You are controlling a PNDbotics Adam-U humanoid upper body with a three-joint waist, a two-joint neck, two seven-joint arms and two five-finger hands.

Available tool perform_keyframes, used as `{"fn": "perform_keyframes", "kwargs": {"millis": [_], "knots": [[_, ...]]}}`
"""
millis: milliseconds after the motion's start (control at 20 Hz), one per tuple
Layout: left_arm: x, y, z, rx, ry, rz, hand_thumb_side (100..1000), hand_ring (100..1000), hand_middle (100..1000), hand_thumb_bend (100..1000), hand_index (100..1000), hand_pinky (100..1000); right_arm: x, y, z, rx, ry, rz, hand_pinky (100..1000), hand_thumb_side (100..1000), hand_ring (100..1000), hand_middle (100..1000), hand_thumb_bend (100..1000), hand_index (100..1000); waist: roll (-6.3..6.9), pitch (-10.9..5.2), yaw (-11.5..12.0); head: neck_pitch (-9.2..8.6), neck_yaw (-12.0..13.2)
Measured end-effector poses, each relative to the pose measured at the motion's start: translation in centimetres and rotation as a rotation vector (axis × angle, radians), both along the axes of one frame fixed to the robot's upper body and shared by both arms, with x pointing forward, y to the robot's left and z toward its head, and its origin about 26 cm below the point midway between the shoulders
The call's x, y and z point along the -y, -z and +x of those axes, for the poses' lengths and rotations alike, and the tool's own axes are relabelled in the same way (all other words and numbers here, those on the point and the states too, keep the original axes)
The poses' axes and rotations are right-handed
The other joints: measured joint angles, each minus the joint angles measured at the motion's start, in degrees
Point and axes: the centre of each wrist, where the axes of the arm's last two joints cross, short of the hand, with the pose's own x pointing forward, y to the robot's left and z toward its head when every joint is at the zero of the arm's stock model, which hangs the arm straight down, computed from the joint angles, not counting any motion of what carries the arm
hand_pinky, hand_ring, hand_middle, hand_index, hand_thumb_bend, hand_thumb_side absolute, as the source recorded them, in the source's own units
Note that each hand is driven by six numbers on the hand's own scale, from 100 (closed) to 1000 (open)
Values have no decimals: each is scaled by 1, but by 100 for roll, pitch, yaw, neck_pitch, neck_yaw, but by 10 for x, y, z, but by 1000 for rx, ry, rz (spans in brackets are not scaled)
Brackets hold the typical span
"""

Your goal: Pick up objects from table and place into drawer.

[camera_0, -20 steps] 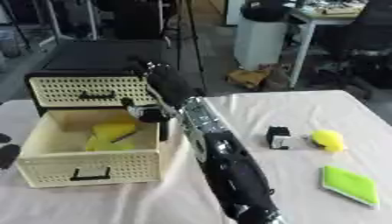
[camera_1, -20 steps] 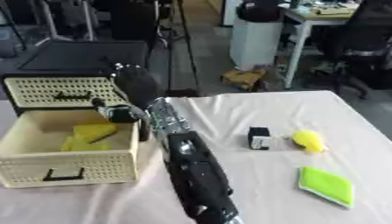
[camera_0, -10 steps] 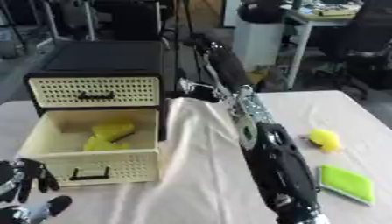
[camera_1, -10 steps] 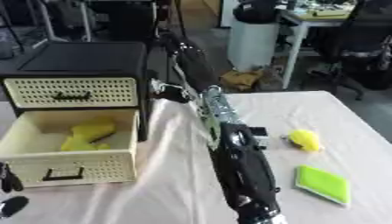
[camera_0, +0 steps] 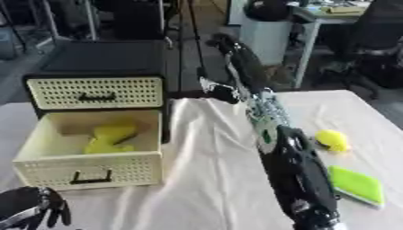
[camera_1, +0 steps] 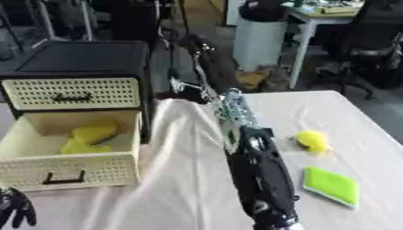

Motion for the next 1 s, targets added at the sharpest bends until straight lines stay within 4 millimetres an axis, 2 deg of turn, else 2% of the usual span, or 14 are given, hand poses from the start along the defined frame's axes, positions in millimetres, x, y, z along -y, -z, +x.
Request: {"fn": "perform_keyframes", "kwargs": {"millis": [350, 850, 1000], "knots": [[9, 21, 19, -20, -24, 8, 1000, 328, 413, 509, 628, 341, 1, 0, -1, 1, -1, 4, 840, 350, 878, 853, 232, 861, -28, 35, -48, 0, 46], [24, 28, 36, -35, -17, -15, 1000, 319, 407, 502, 623, 333, -1, 0, -1, -1, -5, 7, 841, 349, 877, 853, 229, 861, -62, 70, -103, 0, 101], [28, 29, 42, -33, -22, -7, 1000, 318, 406, 501, 623, 333, -8, 1, -2, -4, -14, 17, 841, 349, 878, 853, 228, 861, -62, 85, -121, 0, 110]]}}
